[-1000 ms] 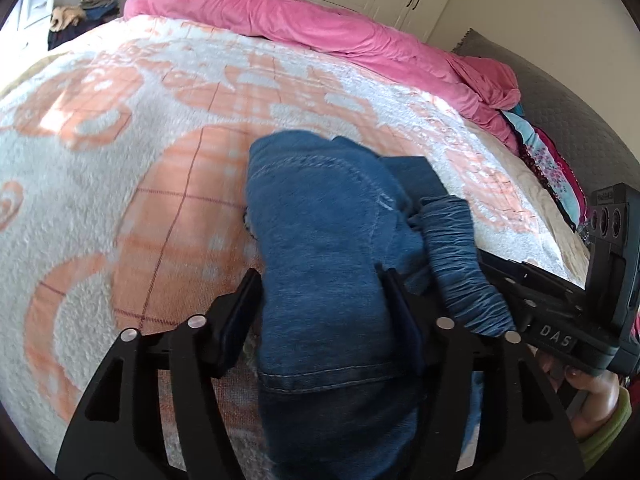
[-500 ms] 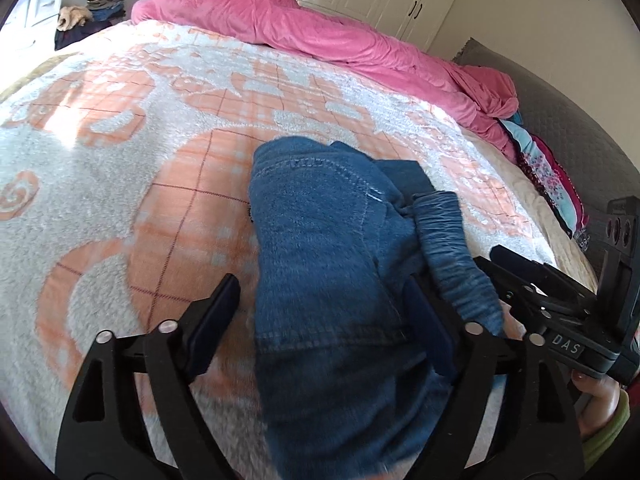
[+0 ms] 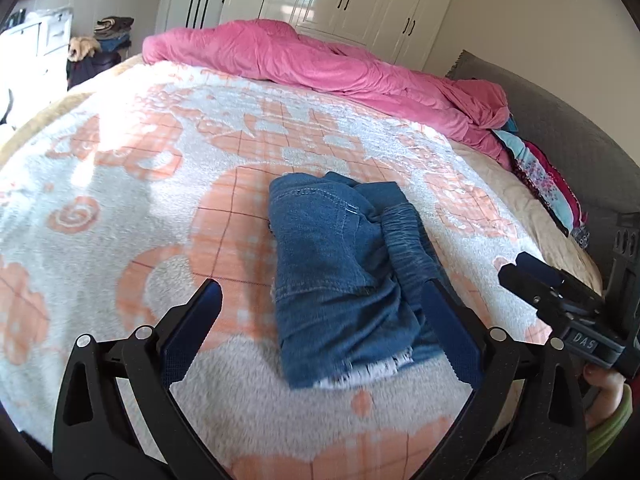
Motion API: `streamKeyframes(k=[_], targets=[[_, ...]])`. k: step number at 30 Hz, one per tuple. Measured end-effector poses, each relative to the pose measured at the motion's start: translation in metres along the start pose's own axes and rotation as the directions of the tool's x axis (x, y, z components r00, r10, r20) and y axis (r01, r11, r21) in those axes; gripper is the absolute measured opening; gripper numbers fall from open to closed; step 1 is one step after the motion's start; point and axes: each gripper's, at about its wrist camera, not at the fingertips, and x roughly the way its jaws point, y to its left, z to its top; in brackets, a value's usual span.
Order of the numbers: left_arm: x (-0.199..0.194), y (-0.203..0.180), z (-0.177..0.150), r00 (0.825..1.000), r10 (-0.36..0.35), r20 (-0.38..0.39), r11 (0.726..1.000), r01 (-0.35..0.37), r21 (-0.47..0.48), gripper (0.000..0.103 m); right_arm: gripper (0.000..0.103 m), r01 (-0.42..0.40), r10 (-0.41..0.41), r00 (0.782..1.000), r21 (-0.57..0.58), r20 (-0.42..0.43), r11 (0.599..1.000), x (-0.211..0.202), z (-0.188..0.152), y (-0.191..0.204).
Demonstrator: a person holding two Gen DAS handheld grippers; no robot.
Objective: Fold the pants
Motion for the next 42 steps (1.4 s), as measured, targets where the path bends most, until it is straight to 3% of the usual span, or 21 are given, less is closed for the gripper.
streamKeyframes(k=[1, 7, 18, 32, 42], targets=[[-0.003, -0.001, -0.001, 1.000, 0.002, 0.002, 1.000, -0.002, 0.001, 0.093, 0.099, 0.002, -0.002, 1.000, 0.000, 0.008, 1.000, -0.006, -0.001, 0.001], [-0.029, -0.009, -0.009, 1.000, -0.002, 0.026, 1.000, 0.002, 0.008, 0.093, 0.098, 0.006, -0.007, 0.998, 0.013, 0.057, 1.000, -0.040, -0.009, 0.006], [-0.059, -0.013, -0.040, 1.000, -0.001, 0.031, 1.000, 0.001, 0.013, 0.093, 0.098, 0.032, -0.030, 0.998, -0.036, 0.061, 0.999, -0.077, -0.037, 0.023], [-0.050, -0.002, -0.079, 0.998, 0.039, -0.051, 0.999, -0.038, 0.009, 0.094, 0.098, 0.035, -0.036, 0.999, -0.047, -0.033, 0.998, -0.066, -0.076, 0.033], [-0.045, 0.003, -0.084, 0.996, 0.047, -0.071, 0.999, -0.047, -0.007, 0.094, 0.098, 0.022, -0.024, 0.998, -0.036, -0.054, 0.999, -0.060, -0.077, 0.030]])
